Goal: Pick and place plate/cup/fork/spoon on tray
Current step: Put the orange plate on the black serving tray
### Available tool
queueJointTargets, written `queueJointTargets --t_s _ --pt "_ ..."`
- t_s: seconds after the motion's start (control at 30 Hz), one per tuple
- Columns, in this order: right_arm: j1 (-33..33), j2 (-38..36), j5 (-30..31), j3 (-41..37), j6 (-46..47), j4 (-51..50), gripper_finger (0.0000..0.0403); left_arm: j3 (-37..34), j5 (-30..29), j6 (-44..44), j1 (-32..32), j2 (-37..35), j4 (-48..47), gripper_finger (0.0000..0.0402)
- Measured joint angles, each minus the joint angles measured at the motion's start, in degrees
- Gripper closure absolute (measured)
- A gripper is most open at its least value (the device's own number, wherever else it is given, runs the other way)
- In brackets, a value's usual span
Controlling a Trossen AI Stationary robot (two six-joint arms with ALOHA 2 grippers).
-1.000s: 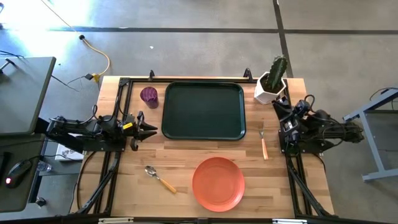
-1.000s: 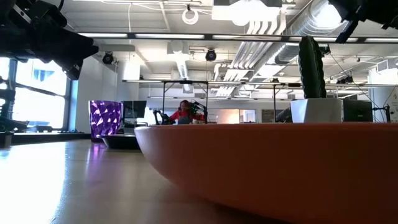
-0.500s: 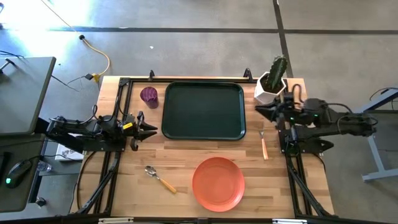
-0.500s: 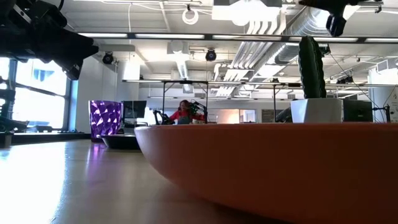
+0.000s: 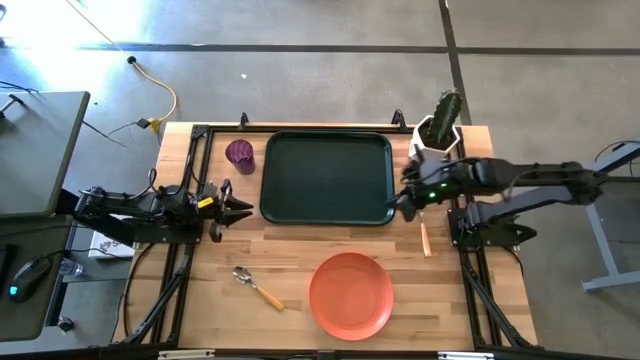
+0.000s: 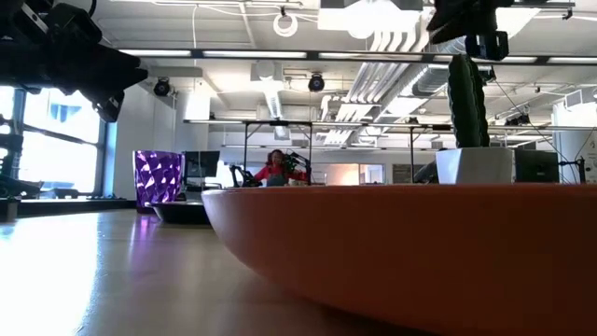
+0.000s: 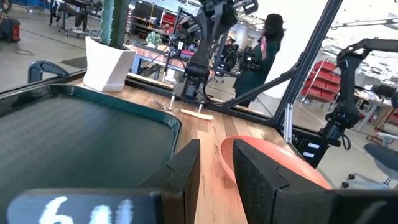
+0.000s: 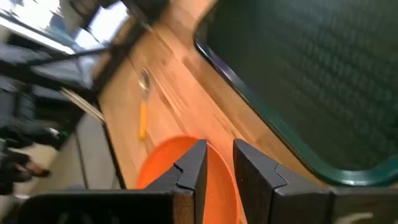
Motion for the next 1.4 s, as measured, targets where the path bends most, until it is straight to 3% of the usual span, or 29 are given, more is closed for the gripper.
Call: queueJointTargets --t_s 0.33,0.83,1.4 --pt "6.54 13.65 -0.37 4.29 -0.17 -2.83 0.0334 0.00 0.00 0.00 0.02 0.00 -0.02 0.0316" --pt "12.16 24.57 -0.05 4.23 -1.41 -3.57 0.0332 -0.01 0.00 -0.59 0.00 -0.02 0.01 0.0316" --pt "11.97 30.59 -0.31 4.13 -0.24 -2.84 0.0233 -0.02 0.00 -7.29 0.02 0.00 0.01 0.0316"
